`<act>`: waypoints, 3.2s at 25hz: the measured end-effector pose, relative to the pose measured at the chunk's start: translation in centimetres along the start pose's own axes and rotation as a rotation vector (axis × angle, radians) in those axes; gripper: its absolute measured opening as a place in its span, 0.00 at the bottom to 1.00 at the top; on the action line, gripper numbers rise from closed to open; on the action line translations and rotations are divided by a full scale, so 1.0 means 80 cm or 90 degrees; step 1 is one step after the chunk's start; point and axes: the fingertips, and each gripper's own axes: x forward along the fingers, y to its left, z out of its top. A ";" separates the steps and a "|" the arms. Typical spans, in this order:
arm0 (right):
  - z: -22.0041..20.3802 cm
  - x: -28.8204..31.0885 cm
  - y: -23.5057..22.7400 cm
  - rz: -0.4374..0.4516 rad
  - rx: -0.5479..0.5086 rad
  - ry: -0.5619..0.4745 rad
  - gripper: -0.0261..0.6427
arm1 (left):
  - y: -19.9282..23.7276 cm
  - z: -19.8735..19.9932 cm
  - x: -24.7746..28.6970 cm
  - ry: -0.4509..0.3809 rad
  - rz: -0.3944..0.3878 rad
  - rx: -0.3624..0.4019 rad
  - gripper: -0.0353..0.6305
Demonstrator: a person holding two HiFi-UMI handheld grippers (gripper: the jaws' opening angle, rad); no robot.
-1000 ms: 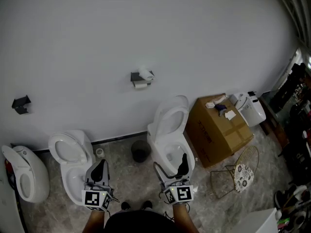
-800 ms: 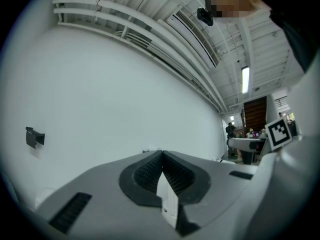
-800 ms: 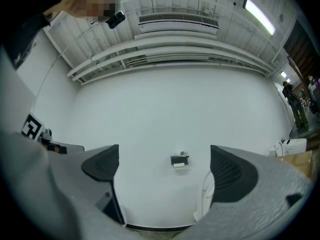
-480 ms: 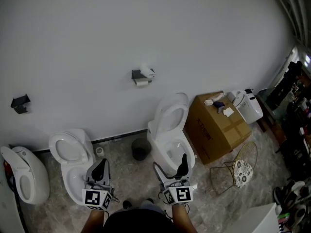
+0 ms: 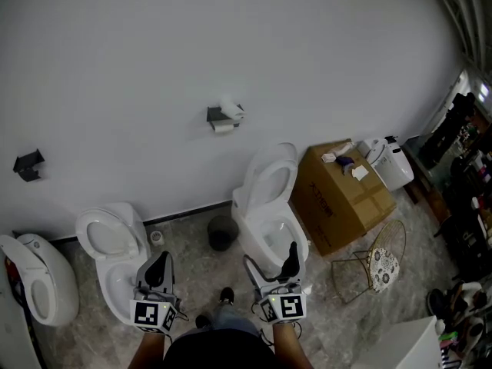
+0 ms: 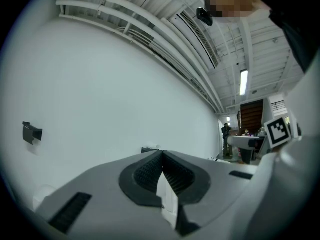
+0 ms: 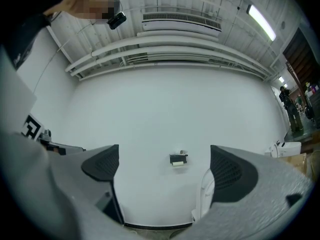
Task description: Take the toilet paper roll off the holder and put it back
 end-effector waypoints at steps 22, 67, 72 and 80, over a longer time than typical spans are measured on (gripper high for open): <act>-0.028 0.126 -0.029 0.008 0.007 -0.025 0.86 | 0.048 -0.014 0.110 -0.005 0.000 0.015 0.06; -0.068 0.507 -0.238 0.104 0.028 -0.002 0.86 | 0.090 -0.017 0.501 0.017 0.112 0.035 0.06; -0.072 0.524 -0.231 0.100 0.028 -0.006 0.86 | 0.110 -0.016 0.509 0.012 0.111 0.031 0.06; -0.093 0.544 -0.219 0.090 0.034 -0.001 0.85 | 0.126 -0.013 0.521 0.006 0.091 0.044 0.06</act>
